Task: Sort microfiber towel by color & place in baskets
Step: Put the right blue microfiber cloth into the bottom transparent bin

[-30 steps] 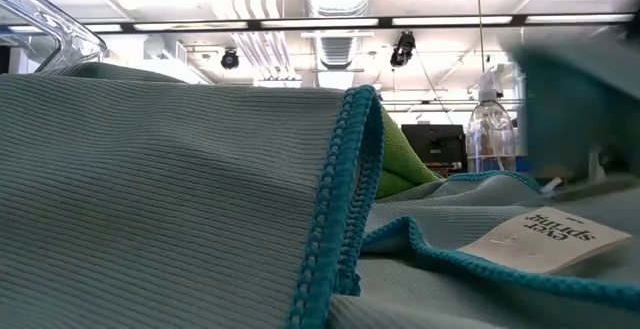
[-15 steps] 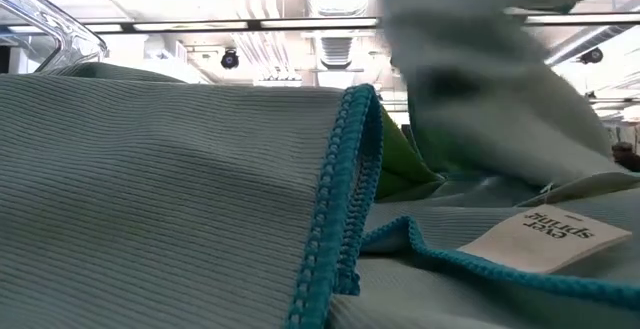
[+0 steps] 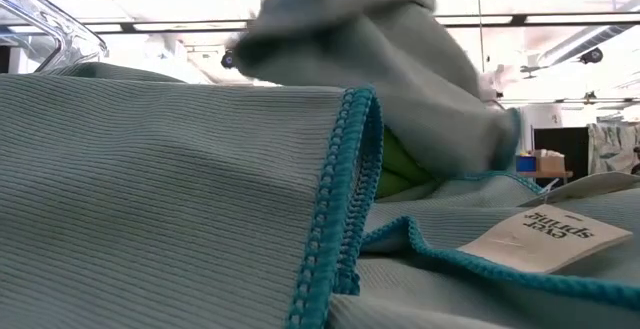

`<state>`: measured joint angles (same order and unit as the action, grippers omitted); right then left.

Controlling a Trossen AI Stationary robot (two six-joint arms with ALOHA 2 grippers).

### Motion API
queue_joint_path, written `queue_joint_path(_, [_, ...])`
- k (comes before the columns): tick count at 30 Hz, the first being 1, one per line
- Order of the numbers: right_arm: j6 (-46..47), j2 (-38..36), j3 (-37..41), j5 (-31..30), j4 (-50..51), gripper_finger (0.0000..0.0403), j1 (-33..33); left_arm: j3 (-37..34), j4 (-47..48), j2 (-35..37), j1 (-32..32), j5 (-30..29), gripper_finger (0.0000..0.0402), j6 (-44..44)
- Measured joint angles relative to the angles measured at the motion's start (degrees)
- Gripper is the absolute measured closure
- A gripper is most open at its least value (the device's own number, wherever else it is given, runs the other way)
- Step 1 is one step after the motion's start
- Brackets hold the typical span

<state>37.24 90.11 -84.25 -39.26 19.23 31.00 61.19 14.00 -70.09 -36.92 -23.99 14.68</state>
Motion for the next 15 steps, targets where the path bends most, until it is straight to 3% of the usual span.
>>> queue_joint_path(15, [-13.17, 0.00, 0.00, 7.60, -16.13, 0.0394, -1.04, 0.00, -4.29, -0.83, 3.77, 1.03, 0.0226, -7.85])
